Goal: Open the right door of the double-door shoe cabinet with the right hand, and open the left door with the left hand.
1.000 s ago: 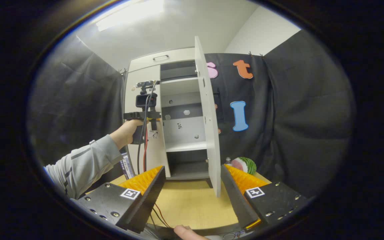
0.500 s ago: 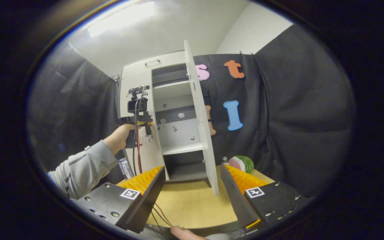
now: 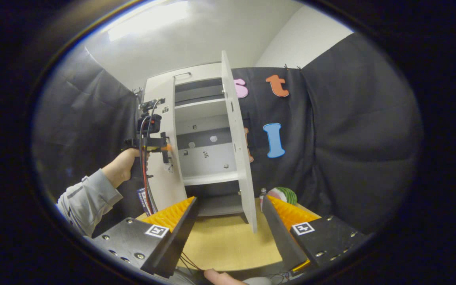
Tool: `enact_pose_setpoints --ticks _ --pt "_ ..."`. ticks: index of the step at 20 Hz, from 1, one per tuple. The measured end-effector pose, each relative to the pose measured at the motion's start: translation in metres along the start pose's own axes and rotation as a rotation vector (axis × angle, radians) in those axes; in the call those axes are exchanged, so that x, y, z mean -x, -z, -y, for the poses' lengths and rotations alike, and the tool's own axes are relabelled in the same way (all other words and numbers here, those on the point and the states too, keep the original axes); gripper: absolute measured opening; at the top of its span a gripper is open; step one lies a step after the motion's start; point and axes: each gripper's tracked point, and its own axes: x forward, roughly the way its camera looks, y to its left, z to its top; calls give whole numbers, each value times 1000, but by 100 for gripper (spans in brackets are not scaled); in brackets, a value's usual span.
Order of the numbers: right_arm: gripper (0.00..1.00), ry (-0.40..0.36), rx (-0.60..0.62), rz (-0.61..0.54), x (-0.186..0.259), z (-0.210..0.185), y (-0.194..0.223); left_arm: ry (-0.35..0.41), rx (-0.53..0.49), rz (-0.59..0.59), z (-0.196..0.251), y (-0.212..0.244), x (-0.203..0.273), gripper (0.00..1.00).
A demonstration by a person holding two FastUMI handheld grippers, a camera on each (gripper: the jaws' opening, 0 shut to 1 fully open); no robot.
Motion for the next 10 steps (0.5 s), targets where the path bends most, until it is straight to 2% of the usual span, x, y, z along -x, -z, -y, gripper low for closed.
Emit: enact_pose_setpoints --ticks 2,3,5,6,7,10 --pt "100 -9 19 6 2 -9 -4 10 -4 3 -6 0 16 20" --pt "97 -15 27 15 5 -15 -6 12 -2 3 -11 0 24 20" --pt "97 -31 41 27 12 -27 -11 12 -8 10 -20 0 39 19" --pt "93 -35 42 31 10 -28 -14 9 -2 15 -24 1 45 19" --pt "97 -41 40 35 8 -32 -16 5 0 19 -29 1 52 19" --pt "97 -57 40 48 17 -53 -21 -2 -9 17 -47 2 70 19"
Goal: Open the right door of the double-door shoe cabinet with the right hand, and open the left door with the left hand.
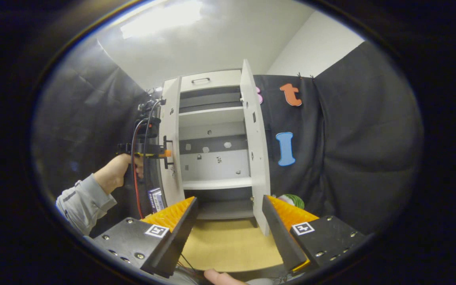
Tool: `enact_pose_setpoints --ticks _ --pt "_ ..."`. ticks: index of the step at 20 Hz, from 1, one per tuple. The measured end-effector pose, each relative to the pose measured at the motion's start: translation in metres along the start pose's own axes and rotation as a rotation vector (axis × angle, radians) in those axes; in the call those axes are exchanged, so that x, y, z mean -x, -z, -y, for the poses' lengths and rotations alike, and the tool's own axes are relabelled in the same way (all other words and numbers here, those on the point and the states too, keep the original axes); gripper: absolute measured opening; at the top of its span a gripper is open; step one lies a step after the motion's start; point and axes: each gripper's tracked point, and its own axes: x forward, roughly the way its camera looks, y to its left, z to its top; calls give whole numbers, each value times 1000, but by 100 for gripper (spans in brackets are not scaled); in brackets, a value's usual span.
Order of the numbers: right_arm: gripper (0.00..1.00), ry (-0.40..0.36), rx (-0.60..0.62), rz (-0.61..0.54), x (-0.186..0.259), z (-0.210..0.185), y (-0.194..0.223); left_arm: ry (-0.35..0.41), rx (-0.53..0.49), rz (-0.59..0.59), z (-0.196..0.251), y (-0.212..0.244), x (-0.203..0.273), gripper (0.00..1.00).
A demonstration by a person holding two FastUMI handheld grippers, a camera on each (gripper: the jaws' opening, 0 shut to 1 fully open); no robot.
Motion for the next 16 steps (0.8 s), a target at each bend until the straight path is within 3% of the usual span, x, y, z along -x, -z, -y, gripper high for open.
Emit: enact_pose_setpoints --ticks 5,6,9,13,14,16 --pt "97 -29 11 14 6 -24 -4 18 13 0 -25 1 20 16" --pt "93 -35 17 16 6 -30 -5 18 8 2 -29 2 24 15" --pt "97 -47 29 18 10 -43 -3 28 -4 11 -37 1 28 13" --pt "97 -46 39 14 7 -51 -1 51 7 19 -47 1 33 13" --pt "93 -40 40 16 7 -51 -1 49 9 21 -51 1 35 13" --pt "97 -32 42 19 6 -51 -1 37 1 24 -58 2 38 13"
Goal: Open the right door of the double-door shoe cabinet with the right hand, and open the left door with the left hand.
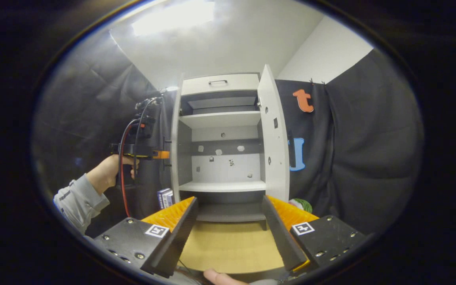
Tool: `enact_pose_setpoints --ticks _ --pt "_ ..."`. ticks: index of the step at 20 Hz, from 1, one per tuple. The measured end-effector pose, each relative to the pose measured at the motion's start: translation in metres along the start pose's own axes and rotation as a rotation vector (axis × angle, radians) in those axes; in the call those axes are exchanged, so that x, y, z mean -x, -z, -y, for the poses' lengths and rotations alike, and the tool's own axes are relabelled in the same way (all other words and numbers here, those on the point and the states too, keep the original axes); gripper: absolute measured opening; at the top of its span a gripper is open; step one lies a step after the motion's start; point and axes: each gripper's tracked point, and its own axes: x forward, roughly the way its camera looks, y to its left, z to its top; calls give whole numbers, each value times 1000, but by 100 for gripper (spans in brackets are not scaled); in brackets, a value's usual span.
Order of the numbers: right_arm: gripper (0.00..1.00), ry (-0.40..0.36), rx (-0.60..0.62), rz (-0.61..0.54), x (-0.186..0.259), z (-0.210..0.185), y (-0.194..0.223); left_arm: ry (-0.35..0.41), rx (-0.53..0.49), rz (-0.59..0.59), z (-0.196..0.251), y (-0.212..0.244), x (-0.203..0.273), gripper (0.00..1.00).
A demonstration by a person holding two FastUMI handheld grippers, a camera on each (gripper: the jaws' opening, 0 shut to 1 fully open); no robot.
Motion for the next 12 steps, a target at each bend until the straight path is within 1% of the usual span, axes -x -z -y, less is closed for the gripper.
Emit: enact_pose_setpoints --ticks 1,2,4,5,9,10,11,12 --pt "97 2 -3 0 0 0 1 -9 -5 -1 -4 1 2 9" --pt "100 3 -9 0 -1 0 1 -18 -13 1 -9 1 3 8" --pt "100 7 -15 -1 -2 1 1 -45 -19 2 -22 1 7 7" --pt "97 11 -14 -2 -3 2 2 -63 -19 1 -30 3 11 5" --pt "97 11 -21 -5 -6 -4 6 -168 -18 2 -76 7 15 0" --pt "97 9 -20 -9 -7 -5 7 -159 1 13 -85 8 18 0" --pt "97 6 -16 -11 -8 -7 8 -136 35 23 -83 4 15 0" --pt "97 6 -12 -12 -9 -8 8 -125 52 11 -88 6 15 2"
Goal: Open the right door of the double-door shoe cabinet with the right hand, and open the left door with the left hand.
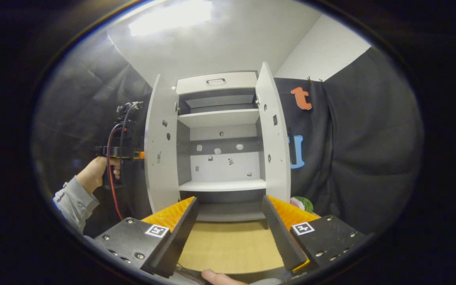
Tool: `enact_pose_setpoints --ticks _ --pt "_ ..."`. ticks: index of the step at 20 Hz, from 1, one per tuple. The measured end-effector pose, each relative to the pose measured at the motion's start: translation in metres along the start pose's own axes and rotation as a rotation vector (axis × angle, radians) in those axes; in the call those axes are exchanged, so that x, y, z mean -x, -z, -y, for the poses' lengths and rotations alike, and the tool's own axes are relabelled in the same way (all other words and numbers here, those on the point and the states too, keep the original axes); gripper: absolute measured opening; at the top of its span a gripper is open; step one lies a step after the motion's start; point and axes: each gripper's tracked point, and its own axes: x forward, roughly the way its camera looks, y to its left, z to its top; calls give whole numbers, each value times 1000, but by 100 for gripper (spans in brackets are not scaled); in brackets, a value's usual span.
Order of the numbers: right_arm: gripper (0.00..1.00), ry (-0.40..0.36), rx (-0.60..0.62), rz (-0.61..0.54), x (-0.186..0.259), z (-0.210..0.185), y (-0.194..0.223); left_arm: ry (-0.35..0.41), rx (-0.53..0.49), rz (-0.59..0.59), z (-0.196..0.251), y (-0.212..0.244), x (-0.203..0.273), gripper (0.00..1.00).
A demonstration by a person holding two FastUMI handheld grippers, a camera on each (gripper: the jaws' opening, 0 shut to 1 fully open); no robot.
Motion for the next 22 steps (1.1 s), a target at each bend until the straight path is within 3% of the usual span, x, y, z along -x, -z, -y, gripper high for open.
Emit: enact_pose_setpoints --ticks 4,17,18,21,22 --pt "97 -3 6 -1 0 -4 3 10 -46 3 -2 1 1 0" --pt "97 34 -14 10 7 19 1 -15 -22 16 1 1 19 4" --pt "97 39 -18 12 7 21 0 -34 -30 34 -3 -2 28 8" --pt "97 54 -31 12 6 27 -1 -58 -49 67 3 -8 49 46" --pt "97 55 -34 11 6 28 0 -61 -50 52 7 -5 59 51"
